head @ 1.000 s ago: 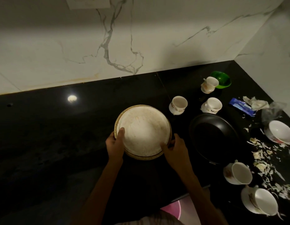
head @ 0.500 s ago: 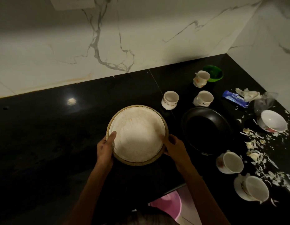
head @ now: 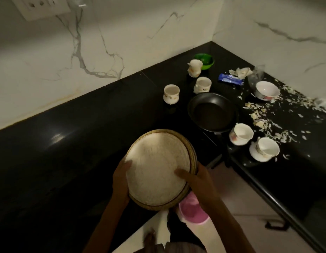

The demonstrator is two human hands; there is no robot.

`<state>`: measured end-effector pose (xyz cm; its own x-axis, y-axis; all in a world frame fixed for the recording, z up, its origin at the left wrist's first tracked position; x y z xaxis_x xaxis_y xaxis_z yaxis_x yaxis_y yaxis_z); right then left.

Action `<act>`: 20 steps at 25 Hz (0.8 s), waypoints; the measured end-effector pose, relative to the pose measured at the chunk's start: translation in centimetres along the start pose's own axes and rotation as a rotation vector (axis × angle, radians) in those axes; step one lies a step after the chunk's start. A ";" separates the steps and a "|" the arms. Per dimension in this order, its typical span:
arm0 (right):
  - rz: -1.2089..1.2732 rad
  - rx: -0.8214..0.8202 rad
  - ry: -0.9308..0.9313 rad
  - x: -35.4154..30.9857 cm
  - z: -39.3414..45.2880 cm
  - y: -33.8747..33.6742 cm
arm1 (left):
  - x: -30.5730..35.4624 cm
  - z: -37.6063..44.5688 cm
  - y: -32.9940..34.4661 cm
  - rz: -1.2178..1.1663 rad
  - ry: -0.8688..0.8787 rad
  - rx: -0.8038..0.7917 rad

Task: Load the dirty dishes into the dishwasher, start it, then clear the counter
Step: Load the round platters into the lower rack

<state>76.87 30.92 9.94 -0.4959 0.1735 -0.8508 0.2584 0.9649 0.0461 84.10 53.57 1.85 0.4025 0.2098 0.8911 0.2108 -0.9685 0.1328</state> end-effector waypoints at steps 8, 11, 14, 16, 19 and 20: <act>-0.132 0.335 -0.139 1.0 -12.3 -1.1 | -2.5 -8.3 0.9 0.159 0.095 -0.265; -0.202 0.436 -0.208 0.0 -16.5 -2.1 | -3.4 -11.5 2.8 0.163 0.006 -0.369; -0.207 0.353 -0.262 -0.1 -20.5 -2.6 | -5.6 -14.6 3.8 0.110 -0.110 -0.419; -0.205 0.274 -0.279 0.7 -22.8 -3.0 | -7.9 -16.6 4.2 0.080 -0.163 -0.445; -0.255 0.273 -0.238 3.0 -25.9 -4.5 | -10.2 -20.1 4.9 0.131 -0.143 -0.471; -0.281 0.288 -0.237 3.8 -26.8 -5.0 | -10.8 -21.3 5.1 0.143 -0.129 -0.489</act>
<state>51.46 32.03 20.57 -0.3855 -0.1694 -0.9070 0.3774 0.8681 -0.3225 61.89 43.51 2.11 0.5098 0.0560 0.8585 -0.2827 -0.9316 0.2286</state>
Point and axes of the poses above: each hand's wrist, its own z-axis towards the middle knuckle, its own y-axis out of the palm, x = y × z, the point moved 6 cm from there along z, towards the middle knuckle, and after that the axes turned 6 degrees about y, right-handed, at the moved point
